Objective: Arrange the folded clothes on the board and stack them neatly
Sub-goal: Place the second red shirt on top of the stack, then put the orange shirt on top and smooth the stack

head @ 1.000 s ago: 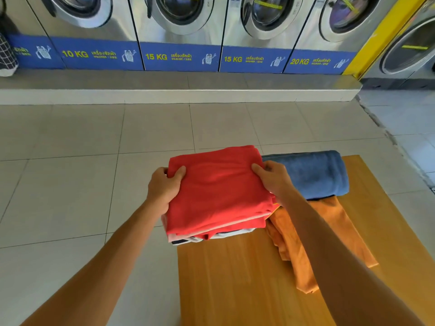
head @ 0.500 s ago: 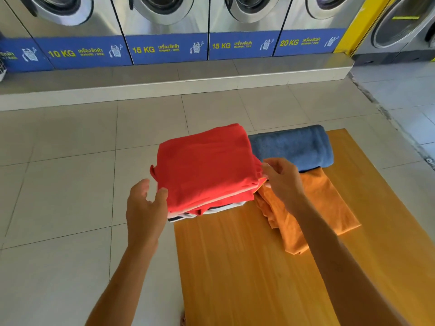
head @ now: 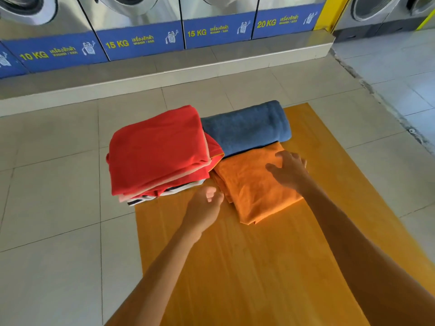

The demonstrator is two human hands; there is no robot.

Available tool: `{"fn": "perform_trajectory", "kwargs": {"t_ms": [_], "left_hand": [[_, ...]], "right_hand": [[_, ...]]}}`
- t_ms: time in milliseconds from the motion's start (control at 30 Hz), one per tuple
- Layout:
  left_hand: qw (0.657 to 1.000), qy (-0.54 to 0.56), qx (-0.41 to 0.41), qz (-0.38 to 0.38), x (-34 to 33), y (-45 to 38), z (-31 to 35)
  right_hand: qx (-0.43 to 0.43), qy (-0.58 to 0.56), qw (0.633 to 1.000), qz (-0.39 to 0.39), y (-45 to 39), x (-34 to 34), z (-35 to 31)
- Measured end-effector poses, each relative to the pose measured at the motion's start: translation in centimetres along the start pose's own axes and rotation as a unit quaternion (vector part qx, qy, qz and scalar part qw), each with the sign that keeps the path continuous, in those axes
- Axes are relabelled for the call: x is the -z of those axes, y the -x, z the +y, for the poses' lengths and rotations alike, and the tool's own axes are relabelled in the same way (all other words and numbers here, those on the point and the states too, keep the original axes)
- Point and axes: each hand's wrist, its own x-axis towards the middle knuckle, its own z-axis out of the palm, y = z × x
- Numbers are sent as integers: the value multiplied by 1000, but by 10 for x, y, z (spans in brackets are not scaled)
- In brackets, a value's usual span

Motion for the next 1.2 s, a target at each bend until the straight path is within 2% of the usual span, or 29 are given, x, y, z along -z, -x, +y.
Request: {"fn": "perform_trajectory", "kwargs": {"t_ms": [67, 200, 267, 367, 433, 533, 733, 900, 1200], "left_hand": [[999, 30, 29, 20, -21, -13, 13], [989, 88, 80, 83, -54, -35, 39], [980, 131, 121, 87, -66, -36, 45], [973, 151, 157, 72, -73, -26, 37], [970, 139, 197, 44, -73, -11, 22], [966, 109, 231, 32, -68, 11, -1], [950, 195, 240, 45, -53, 41, -49], [932, 245, 251, 96, -31, 82, -43], [942, 226, 121, 219, 57, 96, 6]], "right_hand": [[-36, 15, 999, -13, -15, 5, 15], [-77, -71, 993, -47, -29, 9, 30], [-109, -106, 986, -63, -30, 10, 38], [-148, -200, 959, -136, -20, 12, 61], [-127, -242, 945, -178, -2, 15, 73], [-77, -350, 918, -171, 28, 7, 86], [-45, -404, 899, -161, 77, -24, 90], [-18, -357, 919, -165, 99, -19, 65], [67, -361, 911, -187, 97, 16, -36]]}}
